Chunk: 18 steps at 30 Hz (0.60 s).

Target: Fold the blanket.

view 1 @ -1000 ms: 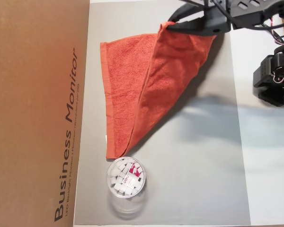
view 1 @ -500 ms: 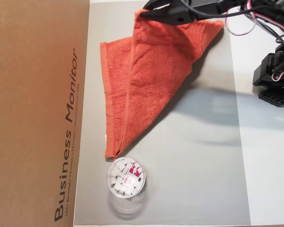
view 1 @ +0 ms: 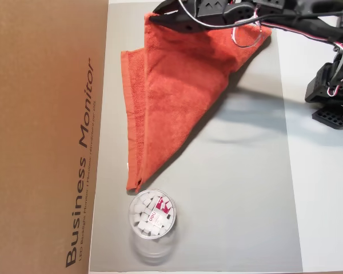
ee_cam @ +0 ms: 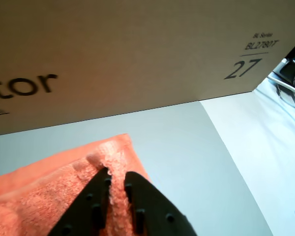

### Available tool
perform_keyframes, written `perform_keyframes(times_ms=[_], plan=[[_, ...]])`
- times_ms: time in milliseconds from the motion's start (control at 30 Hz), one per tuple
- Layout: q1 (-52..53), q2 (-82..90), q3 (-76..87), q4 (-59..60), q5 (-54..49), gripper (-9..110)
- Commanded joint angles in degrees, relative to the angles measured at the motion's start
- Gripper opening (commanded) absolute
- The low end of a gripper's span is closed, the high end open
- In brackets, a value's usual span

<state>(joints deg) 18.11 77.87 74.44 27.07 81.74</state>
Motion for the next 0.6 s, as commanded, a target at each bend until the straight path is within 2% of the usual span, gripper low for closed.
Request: perform_keyframes(times_ms=[0,567], plan=[[1.14,-2.55,-5.45,-2.81,0.09,0],[2.55,-33.05,-34.98,-2.99,-0.09,0]])
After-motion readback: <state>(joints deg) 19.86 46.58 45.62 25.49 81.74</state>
